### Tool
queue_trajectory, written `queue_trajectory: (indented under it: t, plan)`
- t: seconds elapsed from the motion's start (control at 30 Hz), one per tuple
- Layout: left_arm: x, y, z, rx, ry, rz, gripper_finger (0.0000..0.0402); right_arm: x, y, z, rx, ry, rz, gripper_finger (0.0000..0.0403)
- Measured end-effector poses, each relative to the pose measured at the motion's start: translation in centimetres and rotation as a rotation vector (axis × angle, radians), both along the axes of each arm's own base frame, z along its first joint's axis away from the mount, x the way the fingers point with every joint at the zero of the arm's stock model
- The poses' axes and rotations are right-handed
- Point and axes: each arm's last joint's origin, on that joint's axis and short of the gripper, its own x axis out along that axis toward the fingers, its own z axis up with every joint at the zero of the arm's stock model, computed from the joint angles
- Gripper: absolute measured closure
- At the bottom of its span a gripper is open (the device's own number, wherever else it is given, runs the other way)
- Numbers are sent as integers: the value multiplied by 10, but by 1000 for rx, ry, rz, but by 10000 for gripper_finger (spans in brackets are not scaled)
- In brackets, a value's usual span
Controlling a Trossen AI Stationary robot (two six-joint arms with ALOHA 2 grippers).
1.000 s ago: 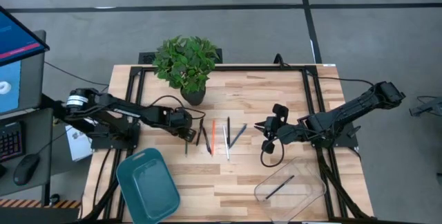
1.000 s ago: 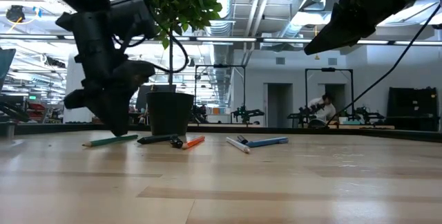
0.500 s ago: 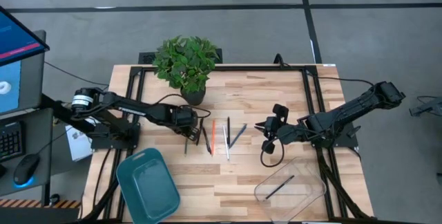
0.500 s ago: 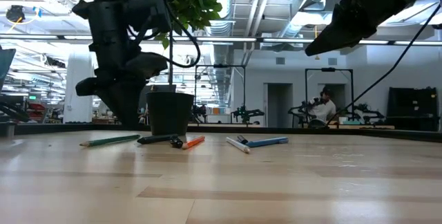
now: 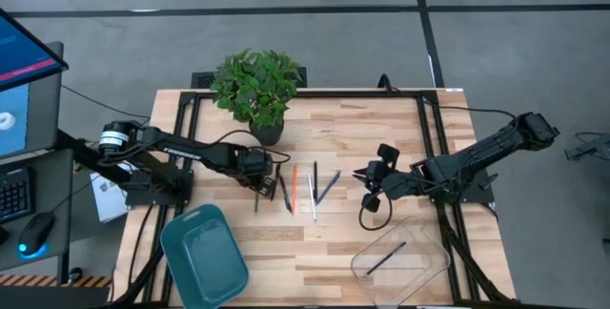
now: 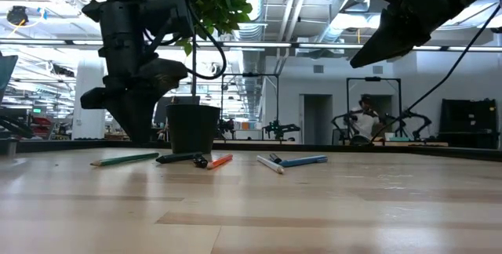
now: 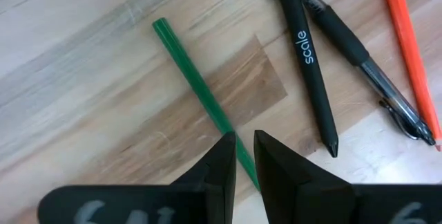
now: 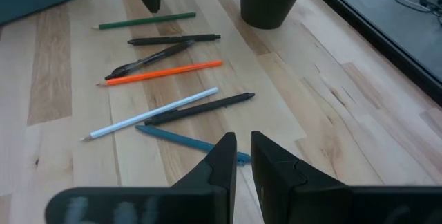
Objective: Sort pens & pencils
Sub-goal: Put the green pencil into the transparent bin
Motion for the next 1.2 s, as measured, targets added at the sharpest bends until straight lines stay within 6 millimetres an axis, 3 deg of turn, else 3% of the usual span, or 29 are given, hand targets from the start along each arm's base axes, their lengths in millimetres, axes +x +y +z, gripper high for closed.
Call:
queue_trajectory:
  t: [0.53, 1.2]
  plan:
    - [8, -1, 3, -3, -90, -122, 358, 0, 0, 0, 0, 0, 0, 335]
    - [6, -1, 2, -18, -64, -67, 353, 0, 0, 0, -6, 3, 5, 335]
